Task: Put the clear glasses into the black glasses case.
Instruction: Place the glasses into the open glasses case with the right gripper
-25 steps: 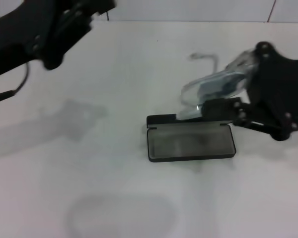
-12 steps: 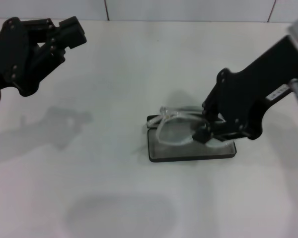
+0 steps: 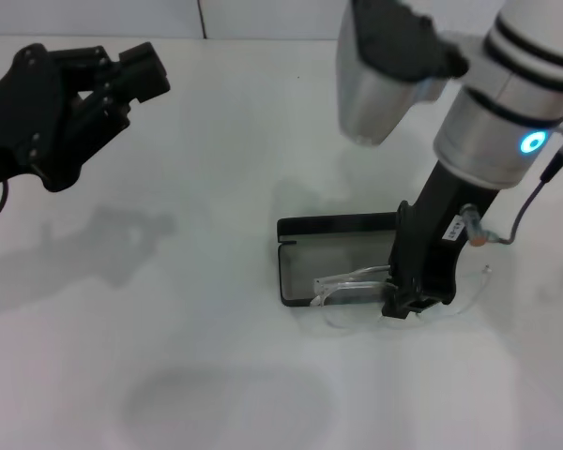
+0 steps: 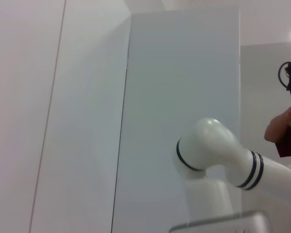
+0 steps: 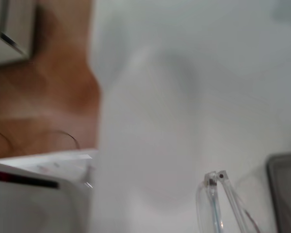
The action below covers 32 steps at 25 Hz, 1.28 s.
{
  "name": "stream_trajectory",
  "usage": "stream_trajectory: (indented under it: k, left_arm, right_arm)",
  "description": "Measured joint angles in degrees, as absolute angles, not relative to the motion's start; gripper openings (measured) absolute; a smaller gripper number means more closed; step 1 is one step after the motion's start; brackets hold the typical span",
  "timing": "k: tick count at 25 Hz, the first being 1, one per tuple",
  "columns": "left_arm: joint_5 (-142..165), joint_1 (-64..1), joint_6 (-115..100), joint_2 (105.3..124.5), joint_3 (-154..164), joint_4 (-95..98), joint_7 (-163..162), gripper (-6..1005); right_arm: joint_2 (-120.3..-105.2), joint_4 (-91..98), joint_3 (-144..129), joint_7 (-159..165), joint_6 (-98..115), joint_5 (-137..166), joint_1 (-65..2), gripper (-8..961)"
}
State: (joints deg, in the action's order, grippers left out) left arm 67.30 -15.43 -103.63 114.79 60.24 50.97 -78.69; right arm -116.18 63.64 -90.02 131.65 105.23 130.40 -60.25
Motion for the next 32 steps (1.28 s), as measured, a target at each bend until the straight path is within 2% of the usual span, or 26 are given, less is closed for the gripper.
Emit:
stream_trajectory:
  k: [32]
  left_arm:
    - [68.8,-14.5,-105.2,115.32,60.1,47.9,-77.9,87]
  right_arm:
    - [-116.18,56.4,-103.7,135.3,87.6,132.5,-62.4,196]
